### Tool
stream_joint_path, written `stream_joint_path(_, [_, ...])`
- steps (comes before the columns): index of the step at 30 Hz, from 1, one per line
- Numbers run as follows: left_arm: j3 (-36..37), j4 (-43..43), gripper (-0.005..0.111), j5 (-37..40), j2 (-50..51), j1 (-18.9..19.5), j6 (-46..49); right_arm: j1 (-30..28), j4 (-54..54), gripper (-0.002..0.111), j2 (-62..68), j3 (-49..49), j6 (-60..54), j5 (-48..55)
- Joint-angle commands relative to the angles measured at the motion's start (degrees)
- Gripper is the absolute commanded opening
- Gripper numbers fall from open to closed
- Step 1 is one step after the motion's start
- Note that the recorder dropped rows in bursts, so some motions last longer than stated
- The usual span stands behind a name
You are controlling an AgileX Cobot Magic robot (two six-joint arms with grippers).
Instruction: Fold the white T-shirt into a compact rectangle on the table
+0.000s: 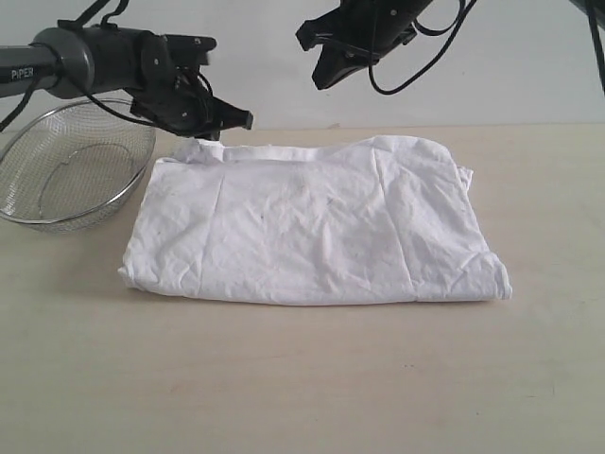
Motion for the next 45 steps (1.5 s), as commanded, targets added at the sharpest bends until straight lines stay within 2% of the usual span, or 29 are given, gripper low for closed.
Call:
stream_joint_path(1, [-5.6, -0.3, 0.004, 5.2, 0.2, 2.1, 0.1, -0.4, -0.3, 0.0, -0.9, 0.0, 0.1, 0.0])
stream_joint_path(3, [-8.7, -0.3, 0.004, 13.8, 0.1, 2.4, 0.6, -0.4, -0.3, 0.0, -0.9, 0.0, 0.0, 0.0])
stream_joint_path(6, [-9.5, -2.1, 0.004, 20.8, 0.1, 2.2, 2.3, -0.4, -0.3, 0.0, -0.9, 0.0, -0.1, 0.0])
stream_joint_path(10, [-9.5, -20.6, 0.004, 31.3, -0.2, 2.0, 14.0, -0.4, -0.3, 0.0, -0.5, 0.0, -0.1, 0.0])
stream_joint_path(11, [-9.5, -21.7, 0.004, 30.5, -0.2, 1.6, 14.9, -0.4, -0.4, 0.0, -0.2, 0.0, -0.1, 0.0])
stream_joint_path(14, [-9.5, -17.0, 0.004, 24.2, 0.6, 1.0, 13.1, -0.4, -0.4, 0.0, 0.9, 0.0, -0.1, 0.0])
stream_joint_path(28, [-9.5, -6.6, 0.004, 13.3, 5.1, 1.0, 13.1, -0.4, 0.1, 0.0, 2.4, 0.0, -0.1, 0.0])
stream_joint_path(34, [-9.5, 6.1, 0.004, 9.5, 5.5, 1.0, 7.3, -0.4, 0.2, 0.0, 2.4, 0.0, -0.1, 0.0])
stream_joint_path(38, [-11.3, 12.8, 0.004, 7.8, 5.6, 1.0, 3.0, -0.4, 0.3, 0.0, 2.4, 0.0, -0.1, 0.0])
stream_joint_path(42, [-15.3, 13.1, 0.004, 8.2, 5.6, 1.1, 2.9, -0.4, 0.3, 0.0, 2.4, 0.0, -0.1, 0.0])
stream_joint_path(45, [-18.7, 11.5, 0.004, 12.5, 5.6, 1.1, 1.9, -0.4, 0.3, 0.0, 2.4, 0.0, -0.1, 0.0])
